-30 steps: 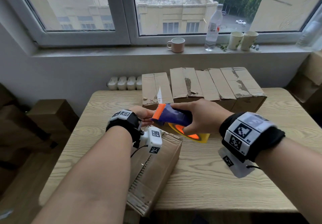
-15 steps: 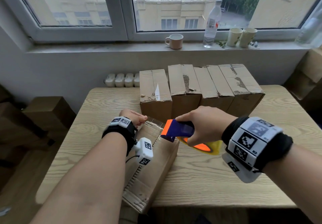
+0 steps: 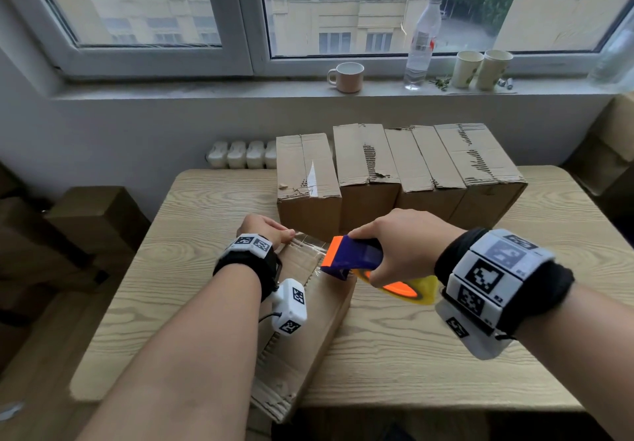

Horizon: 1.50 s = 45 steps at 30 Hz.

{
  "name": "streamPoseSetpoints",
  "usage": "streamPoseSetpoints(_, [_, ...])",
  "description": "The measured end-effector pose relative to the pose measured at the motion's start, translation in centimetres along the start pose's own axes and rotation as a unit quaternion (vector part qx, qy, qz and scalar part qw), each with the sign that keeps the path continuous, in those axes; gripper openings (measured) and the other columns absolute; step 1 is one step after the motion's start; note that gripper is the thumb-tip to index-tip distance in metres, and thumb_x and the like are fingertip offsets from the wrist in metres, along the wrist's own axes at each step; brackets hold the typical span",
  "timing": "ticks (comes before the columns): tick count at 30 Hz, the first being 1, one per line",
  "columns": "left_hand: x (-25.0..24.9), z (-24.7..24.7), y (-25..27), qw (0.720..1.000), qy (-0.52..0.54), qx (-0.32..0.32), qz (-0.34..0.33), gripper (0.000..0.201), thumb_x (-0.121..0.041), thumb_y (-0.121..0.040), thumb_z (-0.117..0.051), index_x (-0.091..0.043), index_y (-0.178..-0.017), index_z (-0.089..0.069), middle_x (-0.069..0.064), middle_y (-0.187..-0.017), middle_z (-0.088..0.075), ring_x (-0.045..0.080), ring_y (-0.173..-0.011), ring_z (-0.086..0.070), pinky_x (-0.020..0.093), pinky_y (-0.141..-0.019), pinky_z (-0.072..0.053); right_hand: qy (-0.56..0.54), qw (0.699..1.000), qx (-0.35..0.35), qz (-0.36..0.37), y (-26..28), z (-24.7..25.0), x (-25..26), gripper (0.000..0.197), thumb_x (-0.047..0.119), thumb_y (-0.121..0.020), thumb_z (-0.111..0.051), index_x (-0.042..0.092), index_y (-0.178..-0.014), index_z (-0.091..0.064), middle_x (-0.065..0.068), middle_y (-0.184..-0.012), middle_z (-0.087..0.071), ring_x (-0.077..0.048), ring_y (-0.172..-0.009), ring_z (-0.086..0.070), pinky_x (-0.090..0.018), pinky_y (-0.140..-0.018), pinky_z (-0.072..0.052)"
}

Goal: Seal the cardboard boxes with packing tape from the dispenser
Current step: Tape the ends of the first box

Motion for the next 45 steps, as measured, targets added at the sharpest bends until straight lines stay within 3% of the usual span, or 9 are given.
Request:
streamPoseSetpoints(5, [0.7,-0.5,-0.3,1.0,0.025,0.002,0.013,0.018,-0.028,-0.068,-0.086,-0.024,-0.061,-0.07,-0.002,-0.071,-0.069,0.019,-0.074,-0.064,0.035,-0.083,-0.056,0.004,1.0,0.01,-0.009,-0.4,-0.6,-0.1,0.07,0.047,-0.068,-0.067,0.043,-0.135,-0.047,0.012,-0.109,-0.064,-0.016,-0.096,-0.056,-0.028,-0.072,-0.047])
streamPoseSetpoints(11, [2.6,-1.0,-1.0,0.994,0.091,-0.007,0.058,0.03,-0.028,-0.052,-0.091,-0.019,-0.071,-0.069,0.005,-0.079,-0.074,0.023,-0.082,-0.07,0.038,-0.087,-0.056,0.007,1.0,0.018,-0.015,-0.7,-0.5,-0.1,0.069,0.047,-0.069,-0.067,0.041,-0.134,-0.049,0.011,-0.107,-0.064,-0.013,-0.086,-0.048,-0.027,-0.069,-0.045])
streamPoseSetpoints(14, [0.0,0.3,0.0,0.997,0.041,-0.051,-0.05,0.015,-0.018,-0.07,-0.083,-0.023,-0.07,-0.069,-0.004,-0.077,-0.07,0.013,-0.078,-0.066,0.023,-0.079,-0.051,0.011,1.0,0.022,-0.011,-0.8,-0.5,0.1,0.067,0.046,-0.069,-0.067,0.04,-0.133,-0.05,0.011,-0.108,-0.064,-0.015,-0.091,-0.053,-0.029,-0.073,-0.049])
streamPoseSetpoints(16, [-2.3,-0.1,0.8,0.987,-0.017,0.004,-0.157,0.013,-0.013,-0.074,-0.08,-0.025,-0.071,-0.073,-0.012,-0.068,-0.067,0.003,-0.068,-0.061,0.012,-0.067,-0.046,0.01,1.0,0.024,-0.009,-0.8,-0.4,0.2,0.065,0.046,-0.069,-0.067,0.039,-0.132,-0.052,0.01,-0.107,-0.064,-0.015,-0.093,-0.055,-0.029,-0.074,-0.05])
streamPoseSetpoints(19, [-3.7,-1.6,1.9,0.957,-0.166,0.108,-0.213,0.006,-0.017,-0.076,-0.078,-0.021,-0.081,-0.078,-0.013,-0.067,-0.067,-0.005,-0.058,-0.053,0.004,-0.054,-0.036,0.009,1.0,0.029,-0.005,-0.9,-0.4,0.3,0.062,0.046,-0.07,-0.068,0.037,-0.13,-0.054,0.01,-0.105,-0.065,-0.015,-0.089,-0.055,-0.029,-0.071,-0.05])
streamPoseSetpoints(24, [-3.2,-1.6,1.6,0.928,-0.268,0.124,-0.228,0.012,-0.027,-0.082,-0.073,-0.023,-0.093,-0.078,-0.009,-0.08,-0.067,0.0,-0.073,-0.054,0.015,-0.073,-0.04,0.008,0.999,0.031,-0.014,-1.1,-0.4,0.2,0.068,0.045,-0.071,-0.068,0.039,-0.136,-0.049,0.011,-0.096,-0.058,-0.014,-0.084,-0.049,-0.025,-0.066,-0.04])
streamPoseSetpoints(28, [-5.0,-2.3,2.6,0.913,-0.274,0.097,-0.286,0.011,-0.021,-0.074,-0.081,-0.026,-0.084,-0.078,-0.018,-0.078,-0.059,0.001,-0.078,-0.057,0.018,-0.08,-0.046,0.002,0.999,0.031,-0.014,-1.2,-0.4,0.2,0.061,0.044,-0.069,-0.068,0.038,-0.129,-0.054,0.011,-0.092,-0.06,-0.015,-0.081,-0.053,-0.025,-0.064,-0.041])
streamPoseSetpoints(39, [-3.3,-4.7,3.4,0.939,-0.194,0.158,-0.235,0.009,-0.024,-0.073,-0.082,-0.019,-0.079,-0.077,-0.01,-0.065,-0.065,0.007,-0.068,-0.059,0.024,-0.074,-0.052,-0.002,0.999,0.041,-0.016,-1.2,-0.4,0.0,0.06,0.045,-0.07,-0.068,0.039,-0.128,-0.054,0.01,-0.102,-0.065,-0.015,-0.092,-0.058,-0.028,-0.07,-0.05])
streamPoseSetpoints(45, [-2.9,-4.7,3.5,0.943,-0.186,0.148,-0.232,0.007,-0.017,-0.079,-0.077,-0.015,-0.086,-0.078,-0.011,-0.057,-0.061,-0.007,-0.046,-0.051,0.005,-0.052,-0.037,-0.011,0.999,0.045,-0.022,0.2,-0.8,-1.2,0.066,0.045,-0.072,-0.069,0.043,-0.134,-0.048,0.012,-0.105,-0.063,-0.014,-0.089,-0.054,-0.028,-0.071,-0.048])
Point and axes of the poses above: each hand's wrist, its own y-axis away from the middle knuckle, its own z-axis out of the back of the hand, x = y × z, the point moved 5 cm from there along -y, towards the middle knuckle
